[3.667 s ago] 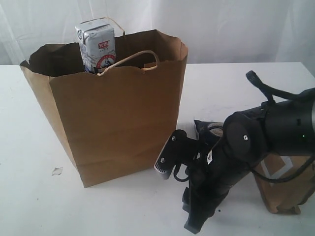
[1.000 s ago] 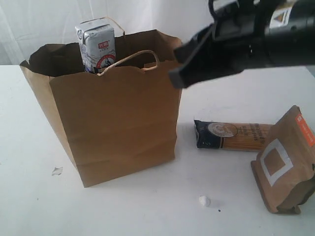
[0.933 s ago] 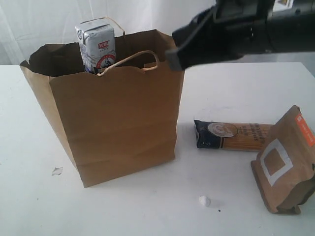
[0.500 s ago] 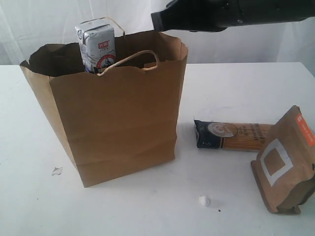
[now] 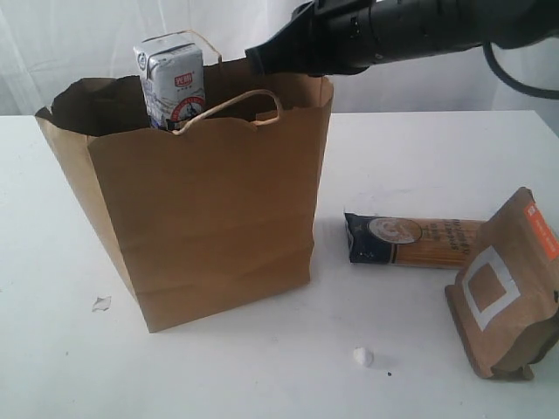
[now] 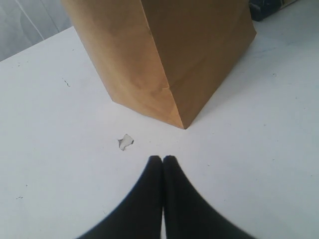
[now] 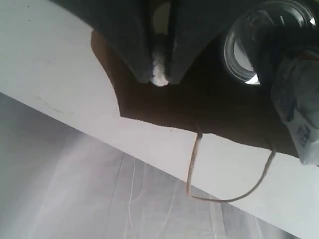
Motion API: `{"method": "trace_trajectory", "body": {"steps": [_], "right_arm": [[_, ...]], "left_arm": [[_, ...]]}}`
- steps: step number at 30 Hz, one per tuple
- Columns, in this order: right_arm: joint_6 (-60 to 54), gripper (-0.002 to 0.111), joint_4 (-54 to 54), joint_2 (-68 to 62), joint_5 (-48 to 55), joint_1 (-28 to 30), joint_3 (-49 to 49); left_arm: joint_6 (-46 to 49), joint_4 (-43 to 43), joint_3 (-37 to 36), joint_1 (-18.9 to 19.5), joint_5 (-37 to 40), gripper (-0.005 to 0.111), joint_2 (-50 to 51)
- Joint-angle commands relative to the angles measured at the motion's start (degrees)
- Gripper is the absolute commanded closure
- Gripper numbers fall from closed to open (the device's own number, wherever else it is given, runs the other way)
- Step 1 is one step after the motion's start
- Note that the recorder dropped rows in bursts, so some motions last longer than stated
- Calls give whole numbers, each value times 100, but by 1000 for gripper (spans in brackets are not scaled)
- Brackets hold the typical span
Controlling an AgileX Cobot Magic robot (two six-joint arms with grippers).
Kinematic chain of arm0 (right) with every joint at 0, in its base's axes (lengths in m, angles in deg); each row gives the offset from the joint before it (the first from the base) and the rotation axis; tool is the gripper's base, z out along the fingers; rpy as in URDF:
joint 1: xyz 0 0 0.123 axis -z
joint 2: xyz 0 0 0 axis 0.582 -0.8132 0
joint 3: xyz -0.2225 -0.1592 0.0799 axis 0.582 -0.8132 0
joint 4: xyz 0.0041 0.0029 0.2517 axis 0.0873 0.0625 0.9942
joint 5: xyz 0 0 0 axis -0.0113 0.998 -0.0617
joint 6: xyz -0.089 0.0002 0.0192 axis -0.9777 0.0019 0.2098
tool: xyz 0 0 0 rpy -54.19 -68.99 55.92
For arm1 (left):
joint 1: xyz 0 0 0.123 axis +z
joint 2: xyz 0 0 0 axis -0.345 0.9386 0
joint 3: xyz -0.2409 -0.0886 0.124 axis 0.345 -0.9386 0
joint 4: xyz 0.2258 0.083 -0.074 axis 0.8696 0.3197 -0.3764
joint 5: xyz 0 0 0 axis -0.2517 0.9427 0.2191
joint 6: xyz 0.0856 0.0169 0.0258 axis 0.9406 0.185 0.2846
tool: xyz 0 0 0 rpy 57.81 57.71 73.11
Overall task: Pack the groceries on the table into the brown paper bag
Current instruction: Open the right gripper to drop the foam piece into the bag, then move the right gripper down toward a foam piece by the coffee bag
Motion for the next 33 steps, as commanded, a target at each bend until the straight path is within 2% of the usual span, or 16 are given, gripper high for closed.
{"method": "trace_trajectory", "body": {"steps": [1, 4, 13, 19, 26, 33], "right_arm": [[23, 84, -38, -6, 47, 40, 113], [23, 79, -59, 5, 47, 40, 113], [23, 79, -135, 173, 503, 40, 113], [69, 79, -652, 618, 658, 40, 113], [613, 79, -1216, 1245, 1007, 40, 78], [1239, 79, -2285, 1830, 2086, 40, -6]], "left_arm": [[-10, -19, -23, -3, 4, 106, -23], [-10, -19, -23, -3, 4, 106, -23], [-10, -19, -23, -3, 4, 106, -23], [-10, -19, -23, -3, 4, 106, -23], [-10, -19, -23, -3, 4, 106, -23], [-10, -19, -23, -3, 4, 106, -23]]}}
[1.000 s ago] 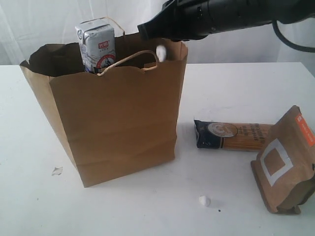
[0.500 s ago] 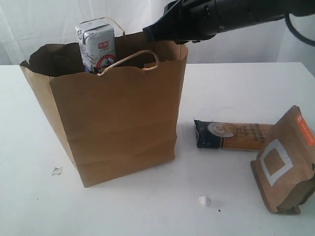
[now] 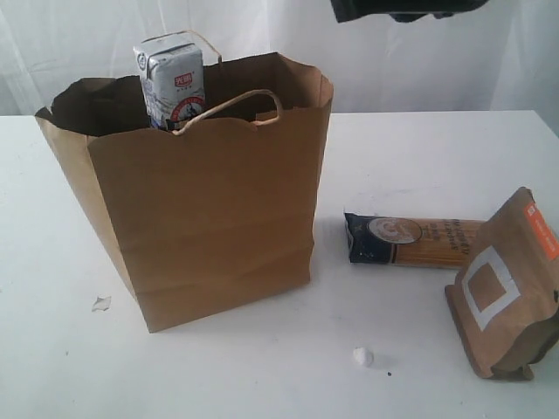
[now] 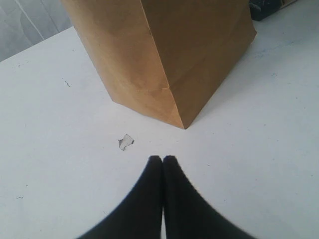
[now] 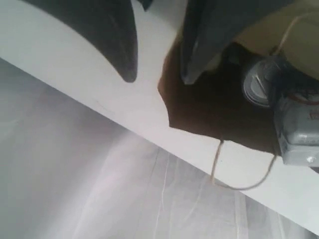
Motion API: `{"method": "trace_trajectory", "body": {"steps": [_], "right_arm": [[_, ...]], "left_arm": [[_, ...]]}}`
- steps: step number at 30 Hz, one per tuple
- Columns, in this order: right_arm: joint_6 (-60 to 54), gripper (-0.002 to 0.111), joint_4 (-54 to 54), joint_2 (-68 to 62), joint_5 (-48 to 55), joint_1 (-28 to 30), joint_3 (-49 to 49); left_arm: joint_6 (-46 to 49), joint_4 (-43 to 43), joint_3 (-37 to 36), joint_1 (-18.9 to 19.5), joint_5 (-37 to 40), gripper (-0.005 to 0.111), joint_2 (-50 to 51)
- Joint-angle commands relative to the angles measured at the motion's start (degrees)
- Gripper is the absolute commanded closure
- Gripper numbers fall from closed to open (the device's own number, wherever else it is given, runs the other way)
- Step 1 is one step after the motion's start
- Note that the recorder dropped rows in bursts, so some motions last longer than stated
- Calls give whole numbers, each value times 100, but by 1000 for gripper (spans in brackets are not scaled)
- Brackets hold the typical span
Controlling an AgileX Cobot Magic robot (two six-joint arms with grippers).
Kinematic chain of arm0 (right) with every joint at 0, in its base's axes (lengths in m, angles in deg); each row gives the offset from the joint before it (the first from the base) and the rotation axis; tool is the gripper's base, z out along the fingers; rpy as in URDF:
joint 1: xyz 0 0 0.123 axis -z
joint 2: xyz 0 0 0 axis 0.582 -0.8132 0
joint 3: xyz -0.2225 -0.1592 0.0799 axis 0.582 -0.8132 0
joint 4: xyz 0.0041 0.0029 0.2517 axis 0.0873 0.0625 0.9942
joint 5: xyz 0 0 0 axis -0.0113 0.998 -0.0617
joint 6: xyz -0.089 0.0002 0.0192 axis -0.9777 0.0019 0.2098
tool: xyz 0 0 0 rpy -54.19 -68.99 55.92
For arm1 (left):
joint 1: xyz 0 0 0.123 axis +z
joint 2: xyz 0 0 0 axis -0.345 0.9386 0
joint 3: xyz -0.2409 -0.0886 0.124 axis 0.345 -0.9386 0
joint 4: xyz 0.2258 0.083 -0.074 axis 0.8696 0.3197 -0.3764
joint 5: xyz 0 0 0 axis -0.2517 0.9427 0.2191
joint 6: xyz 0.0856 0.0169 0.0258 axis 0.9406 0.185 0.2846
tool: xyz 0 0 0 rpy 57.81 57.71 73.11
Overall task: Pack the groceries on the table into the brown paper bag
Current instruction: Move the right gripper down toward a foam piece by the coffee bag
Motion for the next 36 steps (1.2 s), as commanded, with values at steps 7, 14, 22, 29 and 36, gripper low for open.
{"method": "trace_trajectory", "body": {"steps": [7, 14, 22, 29, 36], "right_arm": [[592, 79, -1064, 885, 1555, 40, -440], [639, 79, -1034, 1165, 2338, 40, -1245], [639, 79, -627, 1165, 2143, 40, -2383], [409, 79, -36, 1059, 1430, 40, -3179], [-4, 73, 493, 599, 1124, 27, -3379]], "left_arm": [[-10, -30, -23, -3, 4, 106, -23], [-10, -30, -23, -3, 4, 106, -23], [-10, -30, -23, -3, 4, 106, -23], [-10, -30, -23, -3, 4, 106, -23], [-10, -30, -23, -3, 4, 106, -23]]}}
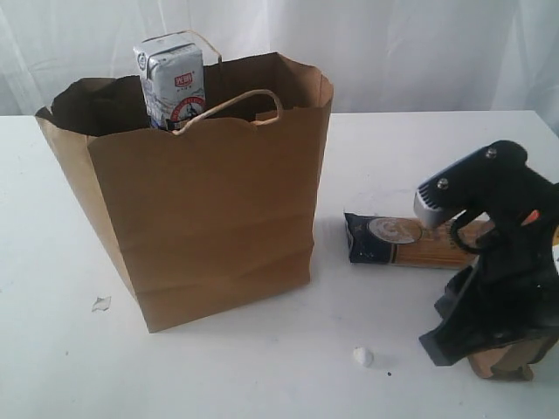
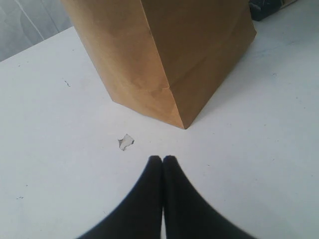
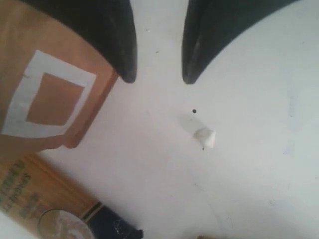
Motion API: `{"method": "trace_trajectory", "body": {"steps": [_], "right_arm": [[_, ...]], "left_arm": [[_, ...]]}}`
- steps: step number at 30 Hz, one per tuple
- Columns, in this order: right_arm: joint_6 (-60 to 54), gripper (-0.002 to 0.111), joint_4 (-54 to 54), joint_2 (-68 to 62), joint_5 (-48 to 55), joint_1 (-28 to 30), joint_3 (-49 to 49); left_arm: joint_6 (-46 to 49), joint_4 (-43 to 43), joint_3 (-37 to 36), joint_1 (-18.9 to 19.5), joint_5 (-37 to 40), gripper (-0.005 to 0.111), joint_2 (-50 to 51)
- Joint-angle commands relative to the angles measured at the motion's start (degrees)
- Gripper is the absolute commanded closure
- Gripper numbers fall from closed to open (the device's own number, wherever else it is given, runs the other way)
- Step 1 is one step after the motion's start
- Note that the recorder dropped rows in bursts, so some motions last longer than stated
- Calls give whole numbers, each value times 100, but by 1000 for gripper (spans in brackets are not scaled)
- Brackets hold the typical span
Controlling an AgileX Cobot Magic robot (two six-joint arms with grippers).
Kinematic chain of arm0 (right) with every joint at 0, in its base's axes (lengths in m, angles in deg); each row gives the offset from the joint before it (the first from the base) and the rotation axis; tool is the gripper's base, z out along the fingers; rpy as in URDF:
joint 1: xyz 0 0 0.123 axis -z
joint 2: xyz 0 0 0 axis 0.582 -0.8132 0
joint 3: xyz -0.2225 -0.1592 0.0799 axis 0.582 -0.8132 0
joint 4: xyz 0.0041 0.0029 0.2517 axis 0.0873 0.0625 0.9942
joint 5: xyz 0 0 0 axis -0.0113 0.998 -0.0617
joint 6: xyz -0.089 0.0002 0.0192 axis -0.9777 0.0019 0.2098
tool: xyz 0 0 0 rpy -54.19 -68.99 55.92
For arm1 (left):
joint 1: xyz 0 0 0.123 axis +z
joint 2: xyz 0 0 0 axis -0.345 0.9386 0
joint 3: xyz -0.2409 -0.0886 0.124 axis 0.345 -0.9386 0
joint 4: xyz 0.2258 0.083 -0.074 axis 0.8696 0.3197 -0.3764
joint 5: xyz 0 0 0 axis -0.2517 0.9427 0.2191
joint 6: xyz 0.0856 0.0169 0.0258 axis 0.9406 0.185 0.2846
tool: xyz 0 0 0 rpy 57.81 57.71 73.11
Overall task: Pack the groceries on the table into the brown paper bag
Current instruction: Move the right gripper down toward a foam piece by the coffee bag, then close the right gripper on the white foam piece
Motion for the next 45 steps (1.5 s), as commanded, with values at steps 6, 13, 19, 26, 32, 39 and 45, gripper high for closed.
{"method": "trace_trajectory", "body": {"steps": [6, 13, 19, 26, 32, 39, 45], "right_arm": [[-456, 59, 421, -826, -513, 27, -82], [-904, 58, 939, -1524, -908, -72, -82], [-1157, 58, 1329, -2122, -1223, -307, -82], [-1157, 58, 1366, -2572, -1496, -307, -62], [-1157, 58, 1366, -2840, -1755, -307, -62], [-1170, 59, 1366, -3076, -2143, -307, -62], [-1200, 59, 1366, -3299, -2182, -307, 32]], "left_arm": [[-10, -30, -23, -3, 4, 106, -23], [-10, -30, -23, -3, 4, 106, -23], [-10, -30, -23, -3, 4, 106, -23], [-10, -30, -23, -3, 4, 106, -23], [-10, -30, -23, -3, 4, 106, -23], [-10, -30, -23, -3, 4, 106, -23], [-10, -30, -23, -3, 4, 106, -23]]}}
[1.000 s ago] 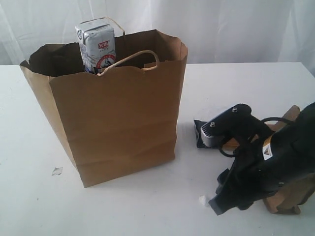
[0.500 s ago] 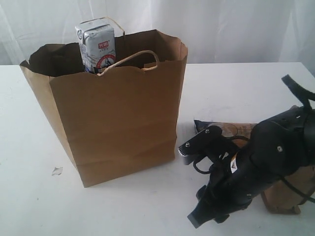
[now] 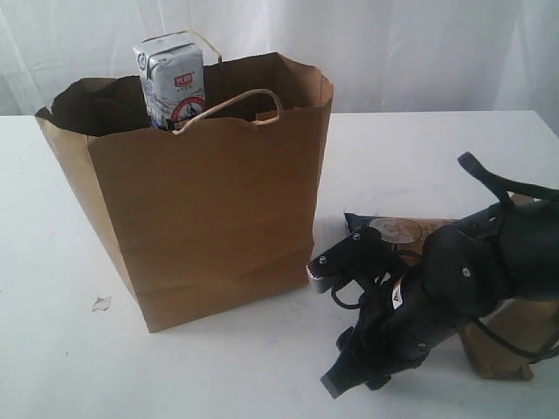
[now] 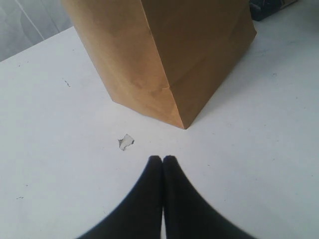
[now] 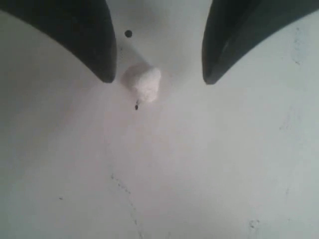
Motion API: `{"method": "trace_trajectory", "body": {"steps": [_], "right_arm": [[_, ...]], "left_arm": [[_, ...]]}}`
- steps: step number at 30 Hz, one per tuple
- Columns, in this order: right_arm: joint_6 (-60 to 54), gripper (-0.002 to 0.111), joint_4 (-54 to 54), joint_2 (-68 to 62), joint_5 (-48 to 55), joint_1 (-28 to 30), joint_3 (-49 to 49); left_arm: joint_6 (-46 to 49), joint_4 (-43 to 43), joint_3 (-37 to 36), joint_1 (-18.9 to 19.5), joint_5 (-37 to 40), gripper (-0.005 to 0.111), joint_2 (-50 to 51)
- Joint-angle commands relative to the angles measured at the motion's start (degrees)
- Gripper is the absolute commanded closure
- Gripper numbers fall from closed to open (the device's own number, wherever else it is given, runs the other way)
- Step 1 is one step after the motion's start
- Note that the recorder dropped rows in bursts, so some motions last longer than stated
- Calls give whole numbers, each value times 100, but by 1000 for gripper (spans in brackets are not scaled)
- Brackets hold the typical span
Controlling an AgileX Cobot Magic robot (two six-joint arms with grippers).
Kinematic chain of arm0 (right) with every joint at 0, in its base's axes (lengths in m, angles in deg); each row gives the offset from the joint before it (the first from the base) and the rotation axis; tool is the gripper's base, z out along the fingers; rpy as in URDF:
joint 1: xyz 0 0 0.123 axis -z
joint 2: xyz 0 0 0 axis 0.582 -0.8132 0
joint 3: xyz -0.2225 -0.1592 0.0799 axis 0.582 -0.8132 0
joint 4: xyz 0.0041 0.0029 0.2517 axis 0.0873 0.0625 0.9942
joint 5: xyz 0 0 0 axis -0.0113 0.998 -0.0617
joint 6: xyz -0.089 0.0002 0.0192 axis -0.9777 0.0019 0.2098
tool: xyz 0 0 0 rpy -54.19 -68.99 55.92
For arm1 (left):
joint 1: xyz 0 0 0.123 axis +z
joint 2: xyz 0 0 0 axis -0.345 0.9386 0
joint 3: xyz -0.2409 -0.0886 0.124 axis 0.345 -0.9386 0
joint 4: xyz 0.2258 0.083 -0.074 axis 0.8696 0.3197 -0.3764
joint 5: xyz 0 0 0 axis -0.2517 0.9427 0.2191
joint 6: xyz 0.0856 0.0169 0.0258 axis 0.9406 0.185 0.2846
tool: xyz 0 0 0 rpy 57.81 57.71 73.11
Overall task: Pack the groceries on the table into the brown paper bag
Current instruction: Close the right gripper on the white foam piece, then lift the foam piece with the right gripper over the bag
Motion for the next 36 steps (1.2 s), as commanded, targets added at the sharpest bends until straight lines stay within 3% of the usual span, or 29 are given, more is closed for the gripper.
{"method": "trace_trajectory", "body": {"steps": [1, 6, 12, 15, 29, 36], "right_arm": [[-216, 59, 12, -174, -57, -3, 65], [-171, 64, 27, -301, -57, -3, 65], [-171, 97, 27, -302, -162, -3, 65], [-171, 107, 27, -216, -221, -3, 65], [-19, 108, 67, 1649, -360, -3, 179], [-19, 108, 44, 2157, -221, -3, 1058]], "left_arm": [[-10, -30, -23, -3, 4, 106, -23], [-10, -30, -23, -3, 4, 106, -23], [-10, -30, -23, -3, 4, 106, -23], [-10, -30, -23, -3, 4, 106, -23], [-10, -30, -23, -3, 4, 106, -23], [-10, -30, -23, -3, 4, 106, -23]]}}
